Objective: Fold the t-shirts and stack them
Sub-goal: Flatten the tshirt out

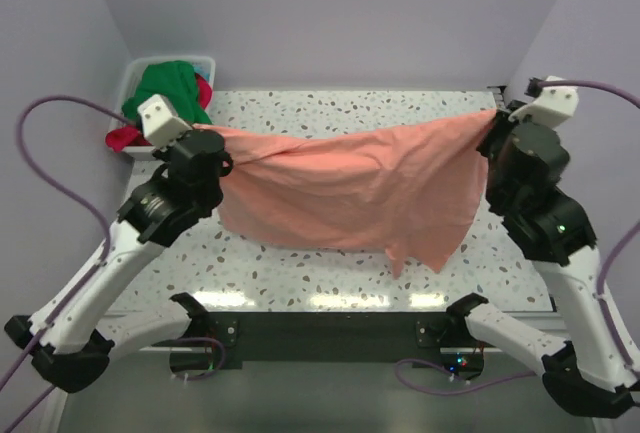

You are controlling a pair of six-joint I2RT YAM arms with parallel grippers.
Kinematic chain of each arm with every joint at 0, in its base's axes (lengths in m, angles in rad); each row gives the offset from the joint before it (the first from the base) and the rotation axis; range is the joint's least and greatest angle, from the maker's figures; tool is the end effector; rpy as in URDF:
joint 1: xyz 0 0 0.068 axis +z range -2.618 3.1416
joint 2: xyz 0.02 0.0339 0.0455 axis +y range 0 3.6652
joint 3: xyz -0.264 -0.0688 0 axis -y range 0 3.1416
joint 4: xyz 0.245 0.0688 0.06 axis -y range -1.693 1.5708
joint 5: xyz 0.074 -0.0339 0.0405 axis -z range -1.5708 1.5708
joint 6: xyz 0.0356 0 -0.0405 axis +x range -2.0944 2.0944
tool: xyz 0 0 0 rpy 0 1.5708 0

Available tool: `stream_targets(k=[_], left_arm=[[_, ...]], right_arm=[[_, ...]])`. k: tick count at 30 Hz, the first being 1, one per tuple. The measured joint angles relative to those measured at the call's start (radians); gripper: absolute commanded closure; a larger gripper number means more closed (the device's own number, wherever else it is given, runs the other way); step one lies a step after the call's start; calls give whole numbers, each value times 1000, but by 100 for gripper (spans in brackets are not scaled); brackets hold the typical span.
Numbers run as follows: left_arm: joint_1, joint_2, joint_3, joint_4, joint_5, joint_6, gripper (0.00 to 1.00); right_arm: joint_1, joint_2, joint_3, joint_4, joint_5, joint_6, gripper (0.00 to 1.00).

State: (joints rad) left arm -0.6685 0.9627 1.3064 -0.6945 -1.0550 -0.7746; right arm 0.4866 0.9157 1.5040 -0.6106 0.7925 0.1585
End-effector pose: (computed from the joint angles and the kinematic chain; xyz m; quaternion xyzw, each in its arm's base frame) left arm 0.1492 -0.0783 0.4378 -0.3255 0.6919 -0.0172 0.6442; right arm 0.1256 0.0377 0.5065 0.1585 0.6948 -0.0573 0.6992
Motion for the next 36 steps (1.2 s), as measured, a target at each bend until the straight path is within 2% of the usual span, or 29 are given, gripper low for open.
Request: stream_targets(k=[3, 6, 12, 18, 28, 29, 30, 32, 33, 35, 36], left_arm=[[1, 125, -66, 63, -27, -51, 100], [13, 308, -107, 76, -32, -132, 100], [89, 646, -93, 71, -32, -280, 100], [181, 868, 18, 132, -15, -294, 100], [299, 1021, 145, 388, 44, -89, 100], [307, 1038, 158, 415, 57, -64, 84], [316, 1056, 171, 438, 67, -39, 69], [333, 1093, 202, 467, 87, 7, 41], [342, 1110, 218, 479, 94, 27, 36], [356, 1128, 233, 504, 108, 61, 25], [364, 1131, 235, 516, 113, 73, 23]], right_arm=[[-5, 61, -127, 76, 55, 43, 100], [-33, 201, -247, 164, 69, 92, 100], [-176, 504, -373, 300, -20, 144, 100], [-263, 694, -298, 447, -105, 124, 100], [-294, 984, -41, 562, -212, 83, 100], [-295, 1009, -16, 559, -217, 81, 96], [-298, 1027, 5, 560, -221, 79, 75], [-303, 1062, 47, 561, -234, 72, 68], [-304, 1072, 61, 562, -237, 66, 57], [-305, 1076, 71, 563, -238, 63, 43], [-306, 1076, 75, 564, -237, 60, 26]])
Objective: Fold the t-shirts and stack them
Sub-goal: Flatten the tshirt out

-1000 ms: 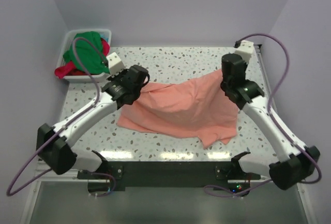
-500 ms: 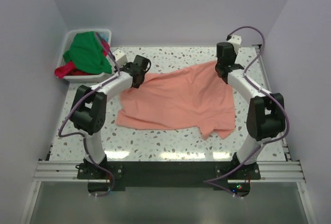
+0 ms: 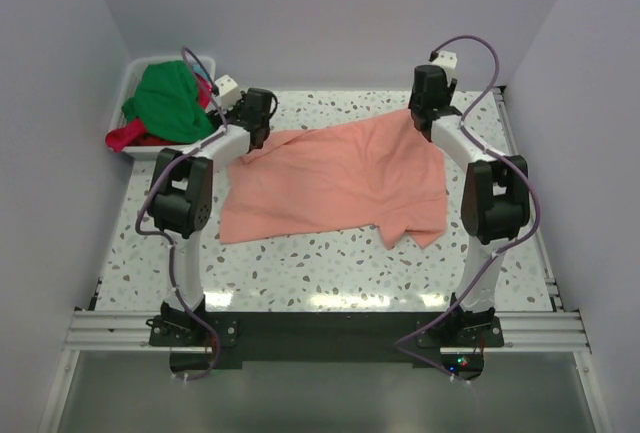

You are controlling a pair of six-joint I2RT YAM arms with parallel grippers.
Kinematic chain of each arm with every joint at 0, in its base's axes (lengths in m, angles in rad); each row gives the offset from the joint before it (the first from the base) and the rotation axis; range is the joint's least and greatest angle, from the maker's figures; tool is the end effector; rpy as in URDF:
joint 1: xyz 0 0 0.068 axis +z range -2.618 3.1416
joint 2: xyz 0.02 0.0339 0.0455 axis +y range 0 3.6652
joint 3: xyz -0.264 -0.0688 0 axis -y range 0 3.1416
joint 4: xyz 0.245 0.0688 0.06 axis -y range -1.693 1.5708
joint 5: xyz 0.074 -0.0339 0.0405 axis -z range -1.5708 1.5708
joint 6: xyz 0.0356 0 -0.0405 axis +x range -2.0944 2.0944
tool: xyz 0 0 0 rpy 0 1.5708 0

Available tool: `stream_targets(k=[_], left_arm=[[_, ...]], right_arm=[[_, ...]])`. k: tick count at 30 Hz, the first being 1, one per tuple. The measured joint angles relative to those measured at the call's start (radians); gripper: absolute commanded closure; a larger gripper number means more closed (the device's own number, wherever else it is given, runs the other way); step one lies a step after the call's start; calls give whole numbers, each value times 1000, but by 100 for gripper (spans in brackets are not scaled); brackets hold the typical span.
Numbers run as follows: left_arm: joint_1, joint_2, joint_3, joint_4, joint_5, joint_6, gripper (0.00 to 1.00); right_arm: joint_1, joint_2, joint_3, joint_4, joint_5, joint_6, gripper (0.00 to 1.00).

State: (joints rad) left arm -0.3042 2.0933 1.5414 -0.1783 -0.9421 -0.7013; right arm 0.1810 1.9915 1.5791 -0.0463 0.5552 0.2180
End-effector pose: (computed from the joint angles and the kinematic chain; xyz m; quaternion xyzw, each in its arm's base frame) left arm 0.4500 -0.1111 0.2016 -0.3420 0.7610 0.1879 0.5182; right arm 0.4655 0.0661 0.2651 0.1597 0.8140 -0.1275 0.5437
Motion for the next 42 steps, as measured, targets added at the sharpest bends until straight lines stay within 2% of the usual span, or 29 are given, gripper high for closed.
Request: stream_targets(k=[3, 9, 11, 13, 14, 15, 18, 21, 23, 27, 29, 34, 38, 41, 42], left_arm=[[16, 0, 0, 31, 5, 32, 21], [24, -28, -8, 61, 29, 80, 13], [23, -61, -26, 48, 47, 85, 9], [22, -117, -56, 24, 76, 77, 0], [21, -147, -76, 8, 90, 69, 0], [19, -174, -94, -6, 103, 63, 0], [3, -282, -178, -63, 140, 34, 0], [-47, -364, -242, -140, 140, -1, 0], [-99, -401, -277, -197, 132, -31, 0], [-194, -462, -369, -298, 130, -107, 0], [-212, -505, -442, -335, 139, -147, 2], [-205, -683, -658, -390, 173, -227, 4], [-204, -802, -751, -411, 200, -267, 5], [-204, -838, -797, -414, 223, -289, 11], [-204, -843, -816, -412, 235, -296, 16]], right_arm=[[-1, -2, 10, 10, 3, -8, 1], [-1, -7, 41, -66, 7, -19, 1], [-1, -23, 45, -98, 6, -13, 1], [-1, -62, 29, -144, 3, 1, 1], [-1, -92, 6, -158, -2, 9, 3], [-1, -128, -23, -176, -10, 18, 10], [-1, -245, -124, -209, -65, 52, 18], [-1, -348, -218, -248, -132, 82, 21], [0, -390, -268, -261, -179, 97, 20], [21, -449, -385, -280, -233, 107, 8], [61, -488, -457, -293, -230, 109, 6], [179, -571, -539, -337, -205, 122, 6], [212, -623, -593, -343, -200, 146, 9], [219, -649, -633, -352, -199, 167, 11], [222, -654, -644, -354, -199, 173, 12]])
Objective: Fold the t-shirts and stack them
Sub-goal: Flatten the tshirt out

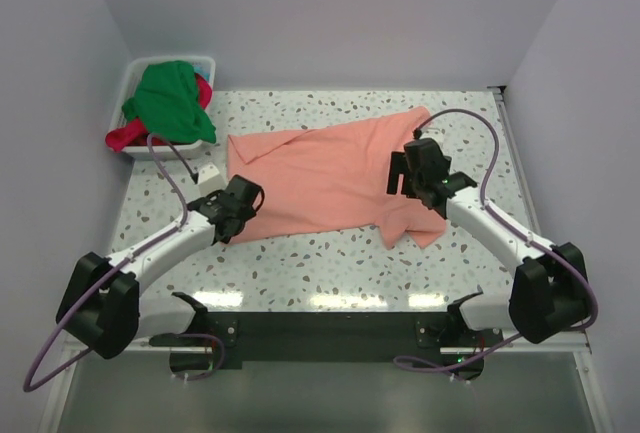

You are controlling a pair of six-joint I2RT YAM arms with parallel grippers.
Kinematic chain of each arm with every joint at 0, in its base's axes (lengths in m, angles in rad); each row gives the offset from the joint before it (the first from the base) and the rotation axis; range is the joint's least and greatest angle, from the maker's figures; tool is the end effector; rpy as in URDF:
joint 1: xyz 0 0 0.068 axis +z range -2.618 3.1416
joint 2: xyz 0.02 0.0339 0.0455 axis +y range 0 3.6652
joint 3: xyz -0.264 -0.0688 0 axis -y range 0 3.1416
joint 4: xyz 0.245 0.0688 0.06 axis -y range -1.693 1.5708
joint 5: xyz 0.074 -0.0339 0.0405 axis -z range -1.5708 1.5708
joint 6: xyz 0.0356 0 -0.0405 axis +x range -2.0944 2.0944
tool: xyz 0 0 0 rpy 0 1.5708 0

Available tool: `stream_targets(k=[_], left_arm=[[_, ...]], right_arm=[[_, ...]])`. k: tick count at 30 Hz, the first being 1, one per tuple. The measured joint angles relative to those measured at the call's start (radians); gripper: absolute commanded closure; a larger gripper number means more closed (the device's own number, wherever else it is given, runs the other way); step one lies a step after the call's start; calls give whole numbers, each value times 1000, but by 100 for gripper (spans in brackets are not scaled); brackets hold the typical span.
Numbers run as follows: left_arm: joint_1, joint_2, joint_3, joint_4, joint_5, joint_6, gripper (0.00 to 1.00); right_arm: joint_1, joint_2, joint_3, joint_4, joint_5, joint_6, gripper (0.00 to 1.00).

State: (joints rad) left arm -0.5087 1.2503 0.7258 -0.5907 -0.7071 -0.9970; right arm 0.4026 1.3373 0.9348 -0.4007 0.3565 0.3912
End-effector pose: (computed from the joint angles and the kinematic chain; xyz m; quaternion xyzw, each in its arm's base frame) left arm 0.2064 -0.0886 0.2025 -0.2968 0.8679 0.1013 0.3852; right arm 0.2647 0.0992 0.2523 0.0612 0.9129 -0.0092 0.4034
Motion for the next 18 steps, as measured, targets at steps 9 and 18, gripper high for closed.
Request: stream_targets(k=[9, 18], left_arm=[[2, -15, -149, 34, 93, -25, 30], [2, 51, -149, 106, 124, -27, 53]], right_arm=[[14, -35, -61, -10, 1, 25, 14], [15, -50, -65, -15, 21, 28, 15]])
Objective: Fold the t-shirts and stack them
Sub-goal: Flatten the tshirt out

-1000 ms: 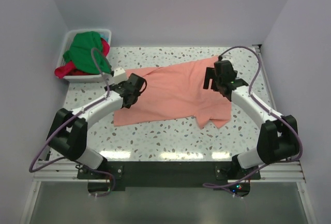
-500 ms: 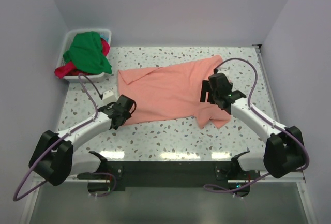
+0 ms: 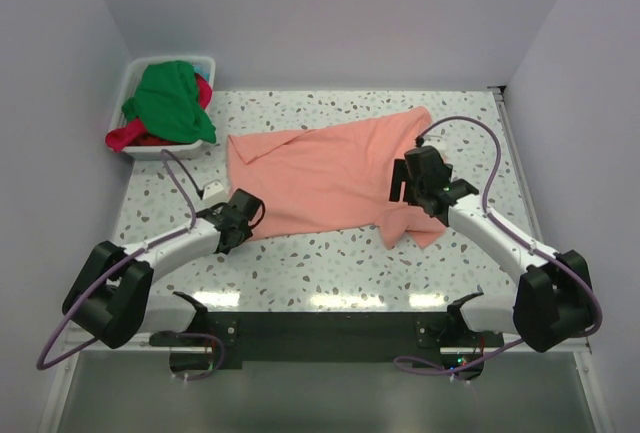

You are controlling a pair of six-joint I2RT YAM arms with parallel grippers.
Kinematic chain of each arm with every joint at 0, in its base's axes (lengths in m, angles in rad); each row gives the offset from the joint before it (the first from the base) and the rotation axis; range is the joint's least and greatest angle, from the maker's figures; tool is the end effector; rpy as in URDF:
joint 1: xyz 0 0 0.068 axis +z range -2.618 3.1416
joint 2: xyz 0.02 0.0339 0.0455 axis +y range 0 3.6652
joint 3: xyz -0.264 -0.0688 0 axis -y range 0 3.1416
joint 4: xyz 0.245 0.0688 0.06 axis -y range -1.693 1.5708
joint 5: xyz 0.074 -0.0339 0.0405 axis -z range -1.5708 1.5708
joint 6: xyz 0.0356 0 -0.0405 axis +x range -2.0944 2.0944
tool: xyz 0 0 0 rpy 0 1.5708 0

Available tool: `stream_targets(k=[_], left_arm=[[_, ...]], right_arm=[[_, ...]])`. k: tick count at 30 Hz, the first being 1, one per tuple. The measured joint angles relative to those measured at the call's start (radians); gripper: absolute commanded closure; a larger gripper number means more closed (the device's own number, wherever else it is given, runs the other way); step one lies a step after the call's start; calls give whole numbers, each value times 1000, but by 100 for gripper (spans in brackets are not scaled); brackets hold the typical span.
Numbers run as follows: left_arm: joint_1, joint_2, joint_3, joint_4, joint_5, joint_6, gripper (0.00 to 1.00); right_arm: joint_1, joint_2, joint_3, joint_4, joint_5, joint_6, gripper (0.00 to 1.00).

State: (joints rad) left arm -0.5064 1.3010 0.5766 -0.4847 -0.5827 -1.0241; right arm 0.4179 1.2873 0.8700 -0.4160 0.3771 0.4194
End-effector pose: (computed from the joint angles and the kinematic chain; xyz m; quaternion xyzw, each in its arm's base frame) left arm 0.1928 -0.0845 0.1535 -0.2911 0.8976 0.0844 0.3200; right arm 0.2489 0.0962 0.2432 0.0682 0.9162 -0.0158 0.3946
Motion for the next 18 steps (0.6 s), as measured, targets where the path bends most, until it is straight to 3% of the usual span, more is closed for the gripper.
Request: stream_targets(k=[12, 18], left_arm=[[0, 3, 3, -44, -20, -16, 100], [0, -62, 35, -122, -63, -26, 100]], right_arm=[[1, -4, -19, -35, 34, 27, 20], [1, -49, -58, -89, 98, 90, 24]])
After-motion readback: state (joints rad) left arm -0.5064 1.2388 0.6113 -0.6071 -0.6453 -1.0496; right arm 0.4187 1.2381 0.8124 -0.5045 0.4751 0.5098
